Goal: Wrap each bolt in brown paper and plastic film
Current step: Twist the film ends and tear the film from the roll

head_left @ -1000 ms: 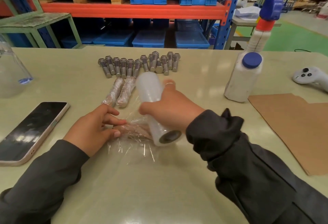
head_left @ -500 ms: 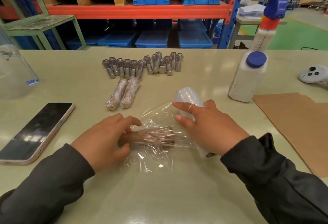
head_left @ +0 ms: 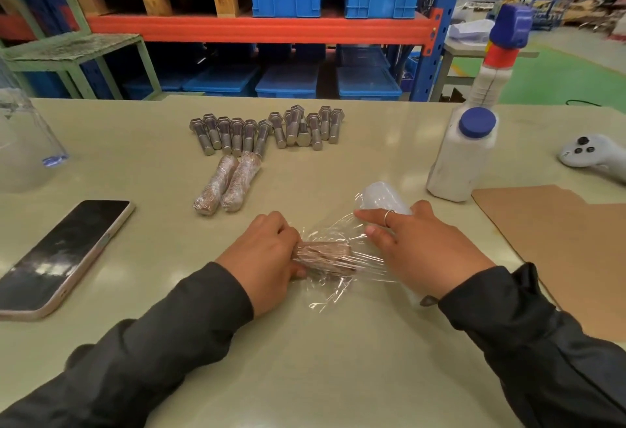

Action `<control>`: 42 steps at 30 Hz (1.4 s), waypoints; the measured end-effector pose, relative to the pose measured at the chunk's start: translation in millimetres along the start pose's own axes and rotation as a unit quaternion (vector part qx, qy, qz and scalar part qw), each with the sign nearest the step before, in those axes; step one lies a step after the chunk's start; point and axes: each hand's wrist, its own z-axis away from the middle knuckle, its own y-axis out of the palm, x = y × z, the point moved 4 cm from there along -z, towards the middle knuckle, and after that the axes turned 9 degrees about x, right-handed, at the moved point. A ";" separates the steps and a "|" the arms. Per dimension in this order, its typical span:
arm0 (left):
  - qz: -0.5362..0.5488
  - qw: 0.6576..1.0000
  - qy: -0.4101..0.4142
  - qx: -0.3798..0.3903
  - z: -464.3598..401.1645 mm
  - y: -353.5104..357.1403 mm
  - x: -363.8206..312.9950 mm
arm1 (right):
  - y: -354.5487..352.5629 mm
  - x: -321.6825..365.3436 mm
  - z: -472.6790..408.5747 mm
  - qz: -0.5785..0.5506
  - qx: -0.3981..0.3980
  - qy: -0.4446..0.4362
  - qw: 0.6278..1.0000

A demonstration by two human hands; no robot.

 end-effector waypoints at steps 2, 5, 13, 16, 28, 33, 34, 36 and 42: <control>-0.006 1.000 -0.011 0.005 -8.1 1.8 -6.7 | -4.2 -7.2 -2.0 -0.004 0.001 0.011 1.000; -0.012 0.999 -0.021 0.038 -18.3 0.0 -14.3 | -8.0 -15.1 -4.0 -0.003 0.001 0.025 1.000; 0.020 0.991 0.030 0.129 -39.6 -5.1 -31.4 | -5.9 -18.9 -9.9 0.045 -0.010 0.036 0.998; 0.009 0.989 0.027 0.146 -44.1 3.8 -30.4 | -4.7 -19.0 -8.9 0.064 -0.030 0.035 0.997; -0.070 0.986 0.078 -0.133 -43.1 -7.2 -40.8 | -8.3 -28.9 -7.3 -0.006 -0.067 -0.032 0.997; -0.011 0.984 0.056 -0.169 -37.0 -21.7 -49.2 | -11.2 -24.6 2.7 -0.048 -0.097 -0.070 0.992; -0.003 0.983 0.051 -0.177 -35.1 -24.0 -50.1 | -12.0 -20.8 4.9 -0.047 -0.112 -0.080 0.989; 0.030 0.980 0.059 -0.186 -31.3 -25.4 -51.9 | -12.6 -11.8 9.2 -0.042 -0.138 -0.104 0.984; 0.206 0.946 0.100 -0.229 -24.5 -27.7 -53.5 | -6.0 -0.7 8.3 -0.209 -0.095 -0.163 0.960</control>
